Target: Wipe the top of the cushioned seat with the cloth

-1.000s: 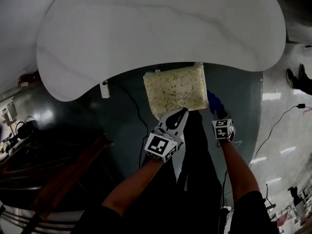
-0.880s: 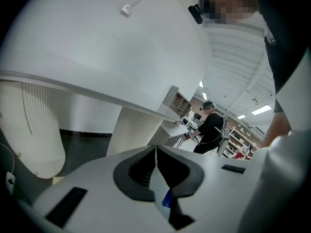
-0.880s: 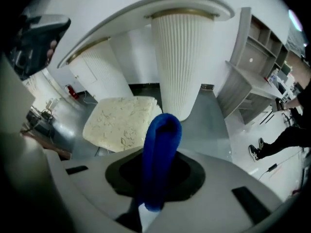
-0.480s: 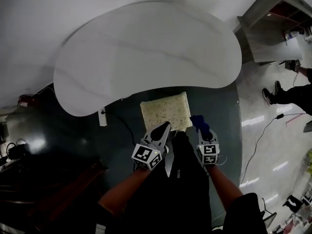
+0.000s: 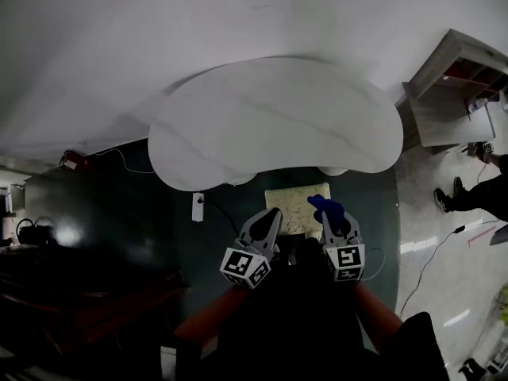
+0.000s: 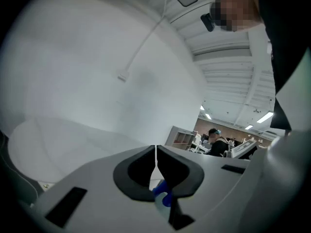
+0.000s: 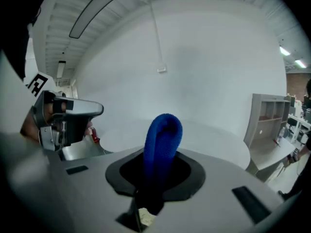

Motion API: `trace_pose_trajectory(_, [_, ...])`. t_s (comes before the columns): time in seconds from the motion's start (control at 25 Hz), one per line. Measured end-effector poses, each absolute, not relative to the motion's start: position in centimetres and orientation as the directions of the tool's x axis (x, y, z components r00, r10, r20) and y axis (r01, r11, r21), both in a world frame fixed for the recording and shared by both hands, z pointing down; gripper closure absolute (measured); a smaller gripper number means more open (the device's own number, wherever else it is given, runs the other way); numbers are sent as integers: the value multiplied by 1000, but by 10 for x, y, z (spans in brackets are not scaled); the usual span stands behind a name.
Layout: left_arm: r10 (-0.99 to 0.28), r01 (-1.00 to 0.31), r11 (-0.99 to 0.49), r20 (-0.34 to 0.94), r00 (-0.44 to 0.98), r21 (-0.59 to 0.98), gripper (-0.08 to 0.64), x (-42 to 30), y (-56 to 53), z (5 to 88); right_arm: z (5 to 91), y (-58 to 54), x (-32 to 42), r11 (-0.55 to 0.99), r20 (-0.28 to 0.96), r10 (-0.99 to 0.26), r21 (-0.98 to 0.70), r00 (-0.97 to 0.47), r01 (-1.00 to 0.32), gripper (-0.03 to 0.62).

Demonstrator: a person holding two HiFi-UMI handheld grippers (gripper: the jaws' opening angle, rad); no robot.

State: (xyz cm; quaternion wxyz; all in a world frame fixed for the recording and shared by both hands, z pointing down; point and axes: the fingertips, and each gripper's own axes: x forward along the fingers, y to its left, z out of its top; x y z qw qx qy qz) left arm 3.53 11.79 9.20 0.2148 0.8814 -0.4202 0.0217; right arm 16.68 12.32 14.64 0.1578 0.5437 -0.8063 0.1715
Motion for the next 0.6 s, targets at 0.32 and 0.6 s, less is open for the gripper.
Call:
trace_pose_trajectory(0.32, [-872, -866, -425, 138, 470, 262, 537, -43, 102, 21, 29, 85, 100, 408, 267, -871, -73, -412, -910, 503])
trace_pose_trajectory(0.6, [-890, -874, -436, 40, 454, 217, 537, -56, 108, -28, -23, 88, 57, 435, 170, -882, -60, -438, -898, 508])
